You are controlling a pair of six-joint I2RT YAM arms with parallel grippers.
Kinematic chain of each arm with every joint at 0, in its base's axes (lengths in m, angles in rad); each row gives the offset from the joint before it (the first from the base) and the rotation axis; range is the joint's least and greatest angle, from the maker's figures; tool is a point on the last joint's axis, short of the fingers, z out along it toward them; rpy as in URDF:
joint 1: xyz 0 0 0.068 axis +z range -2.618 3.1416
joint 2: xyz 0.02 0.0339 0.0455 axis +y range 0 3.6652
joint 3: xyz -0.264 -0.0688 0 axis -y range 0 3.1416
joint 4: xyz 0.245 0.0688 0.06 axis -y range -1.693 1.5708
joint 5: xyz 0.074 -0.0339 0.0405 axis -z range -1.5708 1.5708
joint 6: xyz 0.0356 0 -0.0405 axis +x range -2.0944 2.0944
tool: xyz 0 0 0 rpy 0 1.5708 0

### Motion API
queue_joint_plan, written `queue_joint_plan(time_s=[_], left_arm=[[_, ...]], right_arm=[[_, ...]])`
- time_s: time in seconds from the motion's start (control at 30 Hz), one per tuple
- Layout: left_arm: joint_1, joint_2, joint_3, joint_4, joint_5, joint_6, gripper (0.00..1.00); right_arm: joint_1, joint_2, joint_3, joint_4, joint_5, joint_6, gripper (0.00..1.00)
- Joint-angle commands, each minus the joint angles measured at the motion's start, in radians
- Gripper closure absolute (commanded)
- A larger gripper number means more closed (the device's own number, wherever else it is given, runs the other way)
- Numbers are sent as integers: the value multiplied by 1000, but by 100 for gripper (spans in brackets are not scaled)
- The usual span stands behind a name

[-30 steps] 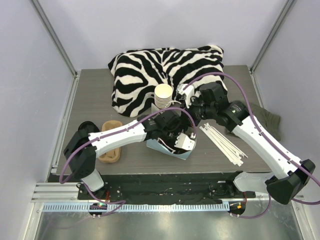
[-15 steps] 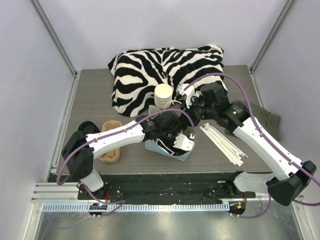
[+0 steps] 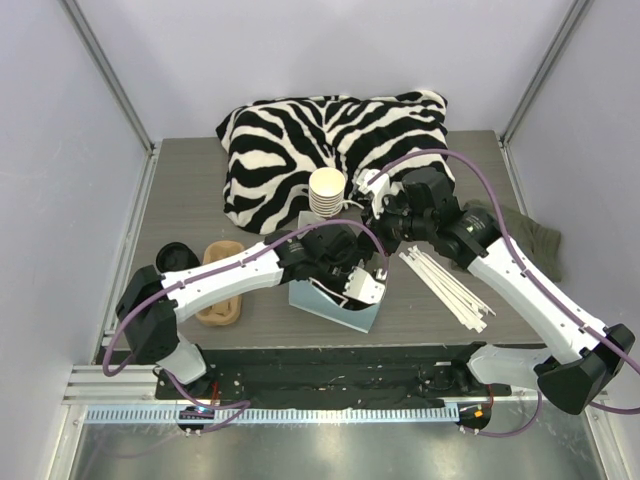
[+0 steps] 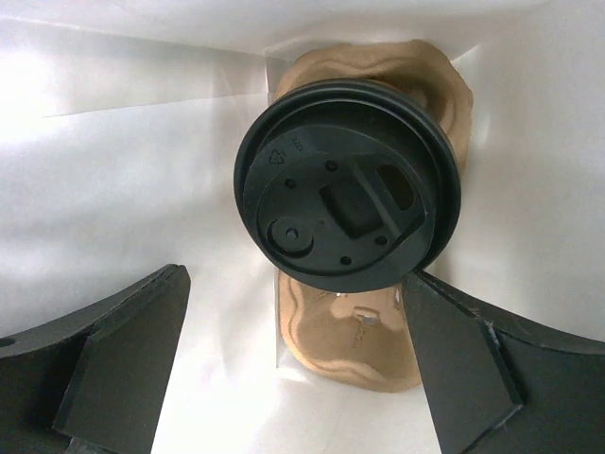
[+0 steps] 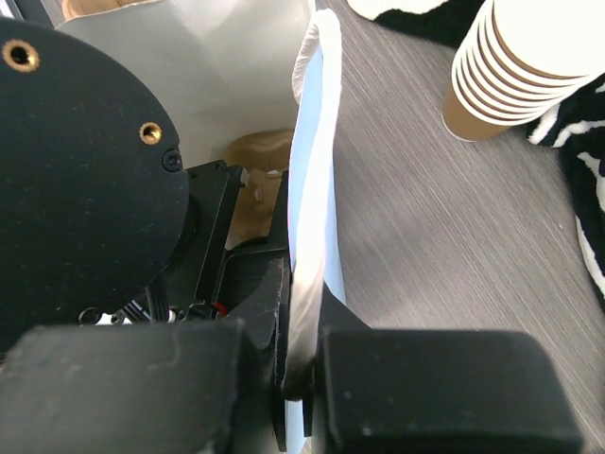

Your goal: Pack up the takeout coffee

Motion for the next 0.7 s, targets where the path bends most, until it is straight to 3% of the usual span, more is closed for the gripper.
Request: queue_joint_plan(time_s=[0.0, 0.67], left_arm=[[-7, -64, -9, 15, 3, 28, 0], [-7, -126, -45, 93, -20, 11, 0]], right_arm=[[1, -13, -15, 9, 85, -15, 99], [1, -38, -44, 62, 102, -20, 99]])
